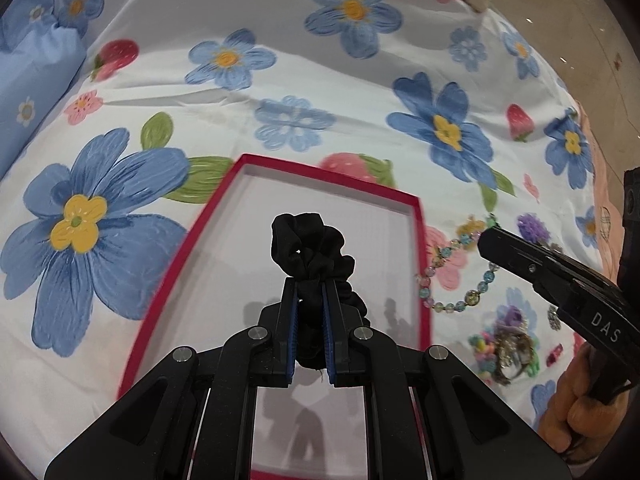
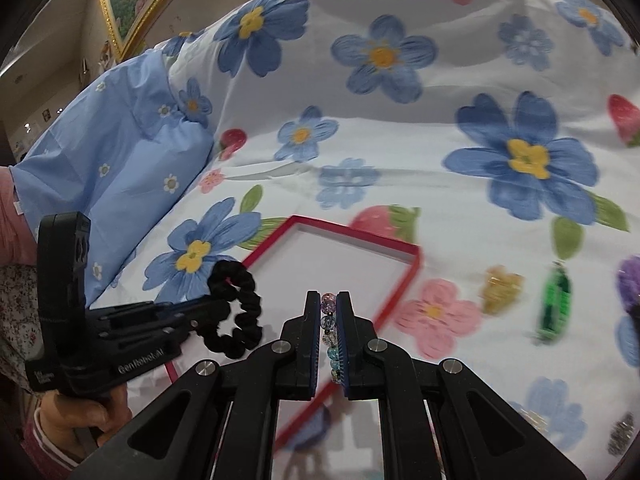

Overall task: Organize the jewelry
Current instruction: 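Carry scrunchie and bracelet into the red box and open both tools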

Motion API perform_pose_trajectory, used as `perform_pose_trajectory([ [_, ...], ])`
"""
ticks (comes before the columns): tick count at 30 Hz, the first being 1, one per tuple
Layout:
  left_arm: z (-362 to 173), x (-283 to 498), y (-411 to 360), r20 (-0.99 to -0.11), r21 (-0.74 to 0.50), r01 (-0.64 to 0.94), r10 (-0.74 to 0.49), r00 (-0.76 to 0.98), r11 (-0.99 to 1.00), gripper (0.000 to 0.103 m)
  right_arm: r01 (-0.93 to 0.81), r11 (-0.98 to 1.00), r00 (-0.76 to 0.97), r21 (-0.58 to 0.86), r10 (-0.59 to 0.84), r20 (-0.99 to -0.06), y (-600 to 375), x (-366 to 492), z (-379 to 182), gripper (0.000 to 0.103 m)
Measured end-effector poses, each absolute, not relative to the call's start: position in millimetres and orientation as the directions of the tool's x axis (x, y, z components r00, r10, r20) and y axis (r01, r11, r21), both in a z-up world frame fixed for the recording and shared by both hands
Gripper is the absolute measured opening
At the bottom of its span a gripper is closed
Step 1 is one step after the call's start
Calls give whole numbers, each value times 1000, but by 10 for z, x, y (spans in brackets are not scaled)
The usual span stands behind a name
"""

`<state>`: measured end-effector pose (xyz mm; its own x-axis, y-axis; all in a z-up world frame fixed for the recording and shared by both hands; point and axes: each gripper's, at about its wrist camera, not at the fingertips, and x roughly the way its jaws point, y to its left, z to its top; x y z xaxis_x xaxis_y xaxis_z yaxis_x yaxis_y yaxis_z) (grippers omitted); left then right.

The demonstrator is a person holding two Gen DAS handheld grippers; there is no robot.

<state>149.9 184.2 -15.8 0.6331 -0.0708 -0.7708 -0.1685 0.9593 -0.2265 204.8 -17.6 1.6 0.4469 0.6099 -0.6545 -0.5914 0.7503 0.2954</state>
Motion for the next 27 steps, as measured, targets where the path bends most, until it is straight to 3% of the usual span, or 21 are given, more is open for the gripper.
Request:
perform_pose_trajectory([
  [9,-414,1823,2147,-804,-242,-214,-72,591,946,9,-608,719,376,335,633,-676,382,2360,-280,7],
  [23,-803,2038,2269,-856,-219,-269,-52,514,938,12,-587,767,345,259,526,-777,444,2692,-758,8],
  [27,-804,2037,2270,-859,-204,-278,-35,511,939,22,-592,772,338,231,498,-798,480,2710,-825,8],
])
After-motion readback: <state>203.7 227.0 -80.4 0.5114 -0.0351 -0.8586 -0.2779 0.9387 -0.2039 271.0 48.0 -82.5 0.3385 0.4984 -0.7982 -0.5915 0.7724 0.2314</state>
